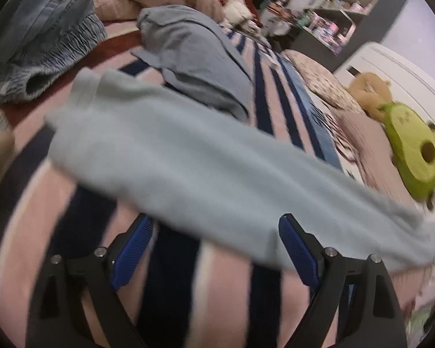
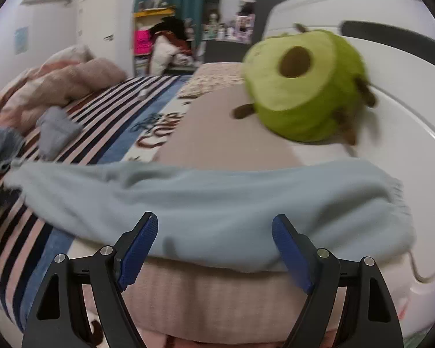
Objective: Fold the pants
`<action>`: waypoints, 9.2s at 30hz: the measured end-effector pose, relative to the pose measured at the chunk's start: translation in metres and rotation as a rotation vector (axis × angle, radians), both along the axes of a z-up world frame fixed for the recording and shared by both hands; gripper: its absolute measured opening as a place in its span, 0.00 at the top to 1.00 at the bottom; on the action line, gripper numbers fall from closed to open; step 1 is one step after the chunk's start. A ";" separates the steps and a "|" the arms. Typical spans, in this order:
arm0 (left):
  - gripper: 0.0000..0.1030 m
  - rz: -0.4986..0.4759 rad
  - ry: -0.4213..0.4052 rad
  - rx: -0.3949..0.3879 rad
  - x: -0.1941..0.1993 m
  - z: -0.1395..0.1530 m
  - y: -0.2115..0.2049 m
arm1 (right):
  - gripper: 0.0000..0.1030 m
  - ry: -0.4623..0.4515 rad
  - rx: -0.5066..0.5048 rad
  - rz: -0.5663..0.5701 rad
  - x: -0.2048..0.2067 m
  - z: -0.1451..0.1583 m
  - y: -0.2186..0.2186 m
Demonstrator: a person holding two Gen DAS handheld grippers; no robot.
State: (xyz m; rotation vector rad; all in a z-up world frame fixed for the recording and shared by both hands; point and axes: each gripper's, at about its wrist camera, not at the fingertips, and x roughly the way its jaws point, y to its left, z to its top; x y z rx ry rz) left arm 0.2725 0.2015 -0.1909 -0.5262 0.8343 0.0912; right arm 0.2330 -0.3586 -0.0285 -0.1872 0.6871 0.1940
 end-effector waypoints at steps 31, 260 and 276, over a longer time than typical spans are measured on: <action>0.93 0.348 -0.151 0.537 -0.086 0.155 0.159 | 0.24 0.162 0.166 0.192 -0.073 -0.008 0.087; 0.17 -0.214 -0.131 0.152 -0.107 -0.001 0.001 | 0.84 -0.082 0.128 -0.381 0.009 -0.040 0.057; 0.17 -0.223 -0.308 0.095 -0.139 0.063 0.005 | 0.94 -0.111 0.300 0.050 -0.038 0.012 0.196</action>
